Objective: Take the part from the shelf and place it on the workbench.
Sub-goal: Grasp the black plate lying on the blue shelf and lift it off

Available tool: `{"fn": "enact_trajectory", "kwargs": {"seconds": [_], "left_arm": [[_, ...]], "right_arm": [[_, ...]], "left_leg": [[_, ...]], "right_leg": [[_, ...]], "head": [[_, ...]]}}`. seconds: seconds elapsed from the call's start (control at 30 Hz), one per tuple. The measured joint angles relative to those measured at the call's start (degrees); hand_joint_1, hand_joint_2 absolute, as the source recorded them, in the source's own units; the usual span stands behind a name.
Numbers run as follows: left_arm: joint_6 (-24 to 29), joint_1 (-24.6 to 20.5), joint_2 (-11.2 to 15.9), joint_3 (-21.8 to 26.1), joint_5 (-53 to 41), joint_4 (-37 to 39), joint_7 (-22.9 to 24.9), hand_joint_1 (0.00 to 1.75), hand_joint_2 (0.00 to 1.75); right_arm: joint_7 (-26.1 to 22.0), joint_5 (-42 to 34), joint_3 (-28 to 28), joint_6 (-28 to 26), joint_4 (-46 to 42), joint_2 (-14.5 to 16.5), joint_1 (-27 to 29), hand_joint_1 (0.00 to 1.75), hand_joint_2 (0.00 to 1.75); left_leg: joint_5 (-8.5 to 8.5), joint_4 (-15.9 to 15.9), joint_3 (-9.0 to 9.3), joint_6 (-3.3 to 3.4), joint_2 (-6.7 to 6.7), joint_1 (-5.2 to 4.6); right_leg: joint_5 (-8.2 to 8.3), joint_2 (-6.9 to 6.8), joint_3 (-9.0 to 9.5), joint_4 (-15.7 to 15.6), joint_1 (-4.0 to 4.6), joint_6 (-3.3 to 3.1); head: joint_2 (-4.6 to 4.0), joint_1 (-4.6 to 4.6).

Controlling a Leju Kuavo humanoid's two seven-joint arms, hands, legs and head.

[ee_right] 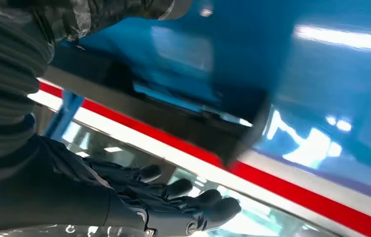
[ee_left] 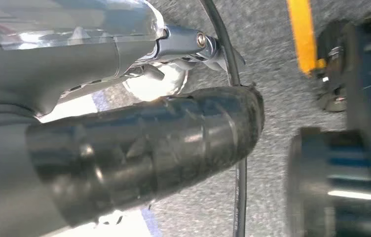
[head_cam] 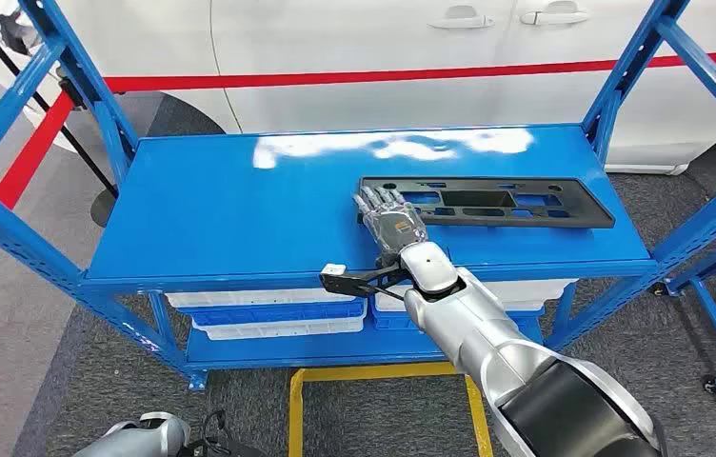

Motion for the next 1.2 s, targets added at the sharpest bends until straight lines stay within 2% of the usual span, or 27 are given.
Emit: {"fn": "enact_trajectory", "kwargs": {"seconds": [0.07, 0.13, 0.17, 0.23, 0.27, 0.3, 0.33, 0.4, 0.43, 0.47, 0.5, 0.6, 0.67, 0.7, 0.77, 0.8, 0.83, 0.87, 0.9, 0.93, 0.97, 1.0, 1.17, 1.2], "left_arm": [[-0.08, 0.03, 0.02, 0.01, -0.21, -0.01, -0.19, 0.0, 0.0], [-0.25, 0.03, 0.07, 0.03, -0.52, -0.01, -0.42, 0.0, 0.0], [-0.33, 0.02, 0.14, 0.03, -0.64, -0.01, -0.45, 0.0, 0.0], [-0.5, 0.09, 0.25, 0.08, -0.62, -0.01, -0.28, 0.0, 0.0], [-0.59, 0.2, 0.29, 0.14, -0.57, 0.0, -0.14, 0.0, 0.0], [-0.69, 0.32, 0.3, 0.21, -0.5, 0.01, 0.02, 0.0, 0.0], [-0.79, 0.41, 0.31, 0.3, -0.46, 0.01, 0.15, 0.0, 0.0], [-0.91, 0.46, 0.39, 0.42, -0.52, -0.01, 0.03, 0.0, 0.0], [-0.95, 0.44, 0.49, 0.45, -0.61, -0.01, -0.15, 0.0, 0.0], [-1.0, 0.37, 0.59, 0.46, -0.69, -0.01, -0.33, 0.0, 0.0], [-1.08, 0.32, 0.68, 0.47, -0.68, -0.01, -0.3, 0.0, 0.0], [-1.32, 0.32, 0.75, 0.69, -0.54, -0.01, 0.05, 0.0, 0.0], [-1.34, 0.32, 0.76, 0.89, -0.52, -0.01, 0.06, 0.0, 0.0], [-1.34, 0.33, 0.76, 1.01, -0.49, -0.01, 0.09, 0.0, 0.0], [-1.33, 0.43, 0.76, 1.22, -0.36, -0.01, 0.39, 0.0, 0.0], [-1.4, 0.54, 0.76, 1.32, -0.18, -0.01, 0.59, 0.0, 0.0], [-1.59, 0.65, 0.76, 1.45, 0.13, -0.01, 0.86, 0.0, 0.0], [-1.83, 0.73, 0.75, 1.64, 0.46, -0.01, 1.07, 0.0, 0.0], [-2.08, 0.77, 0.75, 1.85, 0.78, -0.01, 1.23, 0.0, 0.0], [-2.27, 0.76, 0.74, 2.05, 1.04, -0.01, 1.35, 0.0, 0.0], [-2.39, 0.74, 0.75, 2.26, 1.17, -0.01, 1.41, 0.0, 0.0], [-2.46, 0.73, 0.78, 2.45, 1.23, -0.01, 1.47, 0.0, 0.0], [-2.98, 0.76, 0.98, 3.41, 2.13, -0.01, 2.45, 0.0, 0.0], [-3.02, 0.74, 0.97, 3.71, 2.36, -0.01, 2.71, 0.0, 0.44]], "right_arm": [[0.42, 0.11, -0.02, 0.23, 0.09, -0.18, -0.12, 0.0, 1.75], [1.11, 0.3, -0.11, 0.68, 0.2, -0.5, -0.42, 0.0, 1.75], [1.34, 0.34, -0.2, 0.9, 0.24, -0.64, -0.58, 0.0, 1.75], [1.63, 0.46, -0.39, 1.38, 0.42, -0.99, -0.76, 0.0, 1.75], [1.71, 0.56, -0.47, 1.56, 0.54, -1.18, -0.77, 0.0, 1.75], [1.77, 0.69, -0.59, 1.67, 0.63, -1.36, -0.77, 0.0, 1.75], [1.83, 0.84, -0.71, 1.7, 0.7, -1.49, -0.77, 0.0, 1.75], [1.89, 1.07, -1.03, 1.63, 0.73, -1.65, -0.8, 0.0, 1.75], [1.88, 1.15, -1.18, 1.57, 0.73, -1.7, -0.85, 0.0, 1.75], [1.86, 1.21, -1.31, 1.54, 0.74, -1.74, -0.89, 0.0, 1.75], [1.86, 1.27, -1.42, 1.52, 0.74, -1.8, -0.92, 0.0, 1.75], [1.91, 1.41, -1.63, 1.5, 0.7, -1.96, -1.14, 0.0, 1.75], [1.91, 1.43, -1.79, 1.52, 0.67, -2.03, -1.32, 0.0, 1.75], [1.91, 1.45, -1.85, 1.55, 0.69, -2.08, -1.27, 0.0, 1.75], [1.91, 1.61, -1.9, 1.69, 0.8, -2.15, -0.92, 0.86, 1.75], [1.9, 1.73, -1.93, 1.82, 0.89, -2.2, -0.69, 1.29, 1.75], [1.85, 1.84, -2.01, 2.02, 0.95, -2.24, -0.53, 1.73, 1.75], [1.72, 1.92, -2.11, 2.2, 1.01, -2.27, -0.46, 1.75, 1.75], [1.5, 1.94, -2.25, 2.34, 1.03, -2.27, -0.45, 1.75, 1.75], [1.28, 1.95, -2.4, 2.42, 1.03, -2.27, -0.45, 1.75, 1.75], [1.05, 1.94, -2.53, 2.43, 1.03, -2.23, -0.43, 1.75, 1.75], [0.83, 1.93, -2.64, 2.41, 1.04, -2.18, -0.38, 1.75, 1.75], [0.42, 1.99, -3.02, 2.16, 0.98, -1.94, -0.24, 1.75, 1.75], [0.4, 2.01, -3.09, 2.04, 0.97, -1.91, -0.28, 1.75, 1.75]], "left_leg": [[-0.06, -0.06, 0.03, -0.34, 0.02, 0.13], [-1.16, 1.62, -0.62, -0.84, 0.26, 0.29], [-2.41, 4.07, -1.75, -0.99, 0.39, 0.33], [-5.38, 11.37, -5.44, -1.15, 0.51, 0.32], [-6.1, 14.35, -7.18, -1.14, 0.51, 0.32], [-5.86, 15.66, -8.18, -1.05, 0.51, 0.3], [-4.51, 14.73, -8.07, -0.85, 0.51, 0.25], [-0.29, 7.98, -5.16, -0.06, 0.53, 0.0], [1.15, 4.63, -3.49, 0.34, 0.56, -0.22], [1.67, 2.14, -2.22, 0.73, 0.6, -0.43], [1.46, 0.93, -1.58, 1.0, 0.6, -0.64], [0.81, -0.3, -0.67, 1.54, 0.51, -0.59], [0.6, -1.1, 0.34, 2.06, 0.56, -0.24], [0.4, -1.27, 0.73, 2.31, 0.58, -0.19], [-0.12, -1.25, 1.25, 2.63, 0.58, -0.2], [-0.4, -1.17, 1.52, 2.64, 0.53, -0.2], [-0.71, -1.03, 1.81, 2.58, 0.47, -0.21], [-1.08, -0.8, 2.11, 2.46, 0.39, -0.2], [-1.55, -0.5, 2.4, 2.28, 0.32, -0.2], [-2.01, -0.18, 2.54, 2.04, 0.27, -0.31], [-2.35, 0.09, 2.54, 1.8, 0.23, -0.41], [-2.58, 0.35, 2.45, 1.64, 0.23, -0.51], [-2.68, 0.05, 2.53, 1.62, 0.41, -0.53], [-2.7, -0.06, 2.63, 1.6, 0.43, -0.52]], "right_leg": [[0.09, 0.0, 0.13, -0.11, -0.03, -0.45], [0.19, -0.02, 0.56, -0.42, -0.14, -1.3], [0.19, -0.03, 0.81, -0.58, -0.21, -1.65], [-0.09, -0.04, 1.11, -0.61, 0.0, -2.13], [-0.27, -0.03, 1.25, -0.59, 0.14, -2.27], [-0.48, -0.01, 1.45, -0.58, 0.28, -2.35], [-0.75, 0.01, 1.77, -0.57, 0.4, -2.37], [-1.43, 0.04, 2.67, -0.59, 0.57, -2.29], [-1.76, 0.05, 2.99, -0.59, 0.72, -2.16], [-1.99, 0.07, 3.13, -0.6, 0.8, -1.96], [-2.16, 0.07, 3.15, -0.68, 0.82, -1.71], [-2.67, -0.06, 3.39, -0.84, 0.86, -0.75], [-4.23, -0.23, 2.1, 2.14, 0.88, -0.2], [-5.51, -0.3, 0.28, 5.48, 0.76, -0.02], [-7.4, -0.31, -4.4, 12.67, 0.59, 0.29], [-7.12, -0.31, -6.06, 14.49, 0.49, 0.39], [-5.7, -0.31, -6.64, 14.12, 0.4, 0.43], [-3.32, -0.31, -6.12, 11.61, 0.34, 0.37], [-0.7, -0.32, -4.93, 7.76, 0.31, 0.2], [1.22, -0.31, -3.57, 4.31, 0.42, -0.01], [2.27, -0.31, -2.42, 1.55, 0.5, -0.26], [2.5, -0.28, -1.78, 0.03, 0.57, -0.39], [2.04, -0.01, -1.42, -0.63, 0.69, -0.67], [1.97, 0.01, -1.39, -0.63, 0.7, -0.77]], "head": [[0.0, 0.01], [0.0, 0.01], [0.0, -0.01], [0.0, -0.01], [0.0, 0.0], [0.0, 0.0], [0.0, 0.0], [0.0, 0.03], [0.0, 0.04], [0.0, 0.04], [0.0, 0.04], [0.0, 0.04], [0.0, 0.09], [0.0, 0.11], [0.0, 0.11], [0.0, 0.12], [0.0, 0.13], [0.0, 0.13], [0.0, 0.14], [0.0, 0.14], [0.0, 0.13], [0.0, 0.1], [0.0, 0.09], [0.0, 0.08]]}}
